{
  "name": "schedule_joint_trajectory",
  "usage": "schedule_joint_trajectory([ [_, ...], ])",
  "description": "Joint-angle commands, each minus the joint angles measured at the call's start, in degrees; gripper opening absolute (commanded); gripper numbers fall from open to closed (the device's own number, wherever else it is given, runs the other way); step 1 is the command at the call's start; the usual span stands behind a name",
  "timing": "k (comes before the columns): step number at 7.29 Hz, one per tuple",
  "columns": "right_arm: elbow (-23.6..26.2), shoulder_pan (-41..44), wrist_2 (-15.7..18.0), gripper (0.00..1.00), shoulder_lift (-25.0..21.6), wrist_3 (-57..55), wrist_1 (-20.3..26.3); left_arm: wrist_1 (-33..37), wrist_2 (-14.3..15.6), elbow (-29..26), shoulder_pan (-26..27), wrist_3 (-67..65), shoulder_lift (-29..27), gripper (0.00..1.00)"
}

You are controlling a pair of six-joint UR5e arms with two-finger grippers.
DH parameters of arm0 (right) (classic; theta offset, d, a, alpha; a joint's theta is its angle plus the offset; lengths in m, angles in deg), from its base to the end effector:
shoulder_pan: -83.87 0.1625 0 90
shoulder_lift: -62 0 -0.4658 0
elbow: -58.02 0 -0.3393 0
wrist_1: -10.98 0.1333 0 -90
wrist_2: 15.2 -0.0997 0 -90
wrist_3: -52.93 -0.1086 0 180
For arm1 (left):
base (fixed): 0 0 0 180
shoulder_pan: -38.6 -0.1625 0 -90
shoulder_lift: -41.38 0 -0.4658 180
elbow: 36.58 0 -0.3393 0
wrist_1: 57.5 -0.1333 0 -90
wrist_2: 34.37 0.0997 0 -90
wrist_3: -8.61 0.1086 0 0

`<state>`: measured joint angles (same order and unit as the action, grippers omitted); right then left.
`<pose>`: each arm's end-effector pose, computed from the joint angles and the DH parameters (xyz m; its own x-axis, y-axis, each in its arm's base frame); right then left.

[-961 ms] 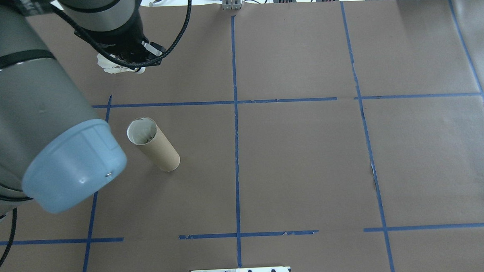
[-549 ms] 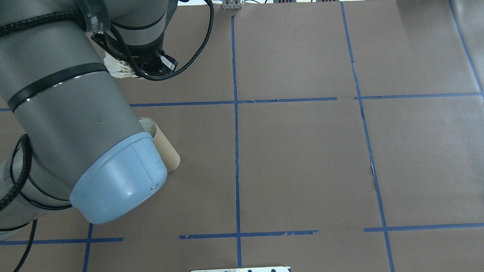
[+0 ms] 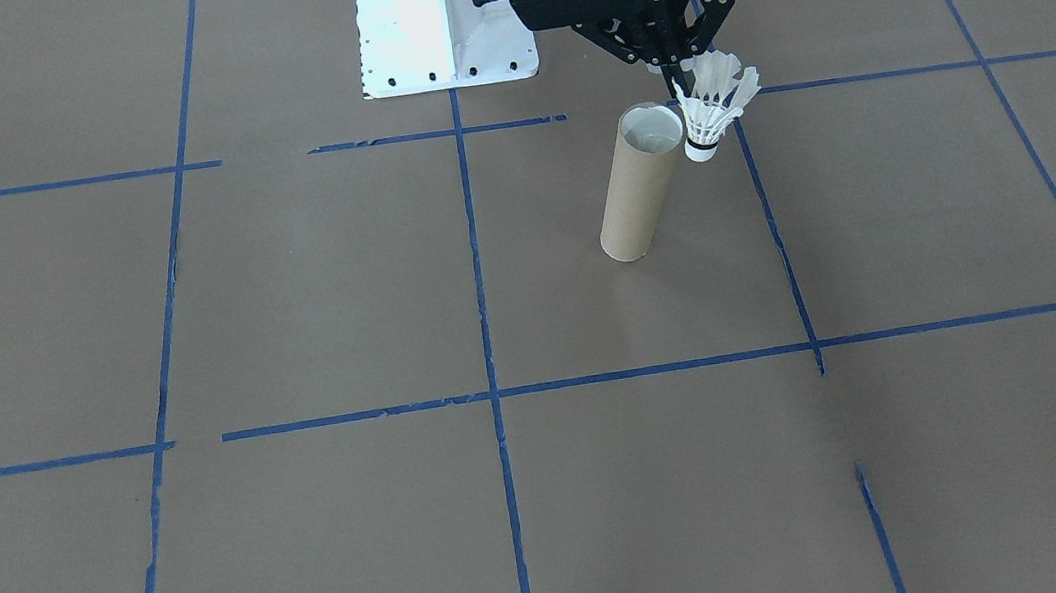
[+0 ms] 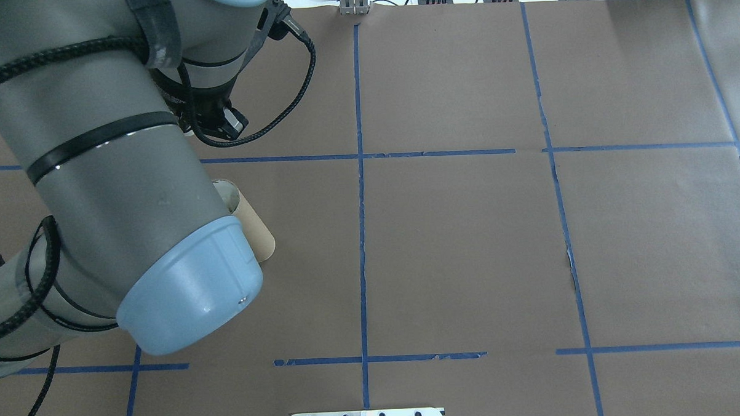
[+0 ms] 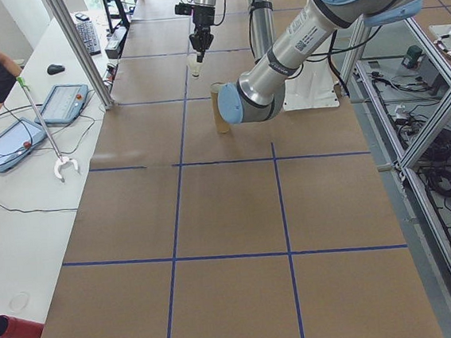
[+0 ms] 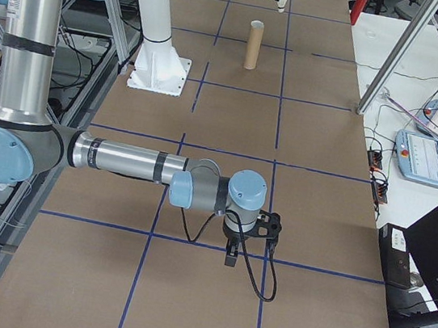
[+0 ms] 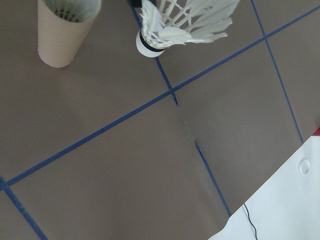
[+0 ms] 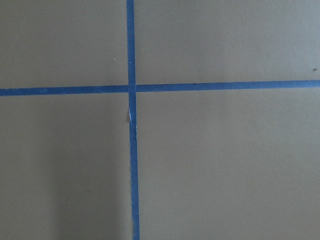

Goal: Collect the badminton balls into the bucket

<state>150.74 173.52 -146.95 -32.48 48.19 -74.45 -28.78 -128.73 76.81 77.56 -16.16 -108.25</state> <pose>0.0585 -0.4067 0.7133 0.7438 0.0455 0.6669 -0.0556 0.9984 -0.0061 0.3691 -0.4593 0.1249 0.8520 0.4754 -0.2193 -0.4023 0.8626 0.3067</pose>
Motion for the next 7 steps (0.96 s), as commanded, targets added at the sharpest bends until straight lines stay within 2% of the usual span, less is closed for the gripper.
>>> schedule_joint_trajectory([
  [1,0.0,0.0,0.0,1.0,0.0,0.0,0.0,-0.5,-1.7,-0.01,-2.39,0.16,1.18,0.0],
  [4,0.0,0.0,0.0,1.0,0.0,0.0,0.0,-0.24,-4.77,-0.18,-3.54,-0.01,1.97,0.0],
  [7,0.0,0.0,0.0,1.0,0.0,0.0,0.0,0.29,-5.04,-0.44,-3.98,-0.45,1.89,0.0],
])
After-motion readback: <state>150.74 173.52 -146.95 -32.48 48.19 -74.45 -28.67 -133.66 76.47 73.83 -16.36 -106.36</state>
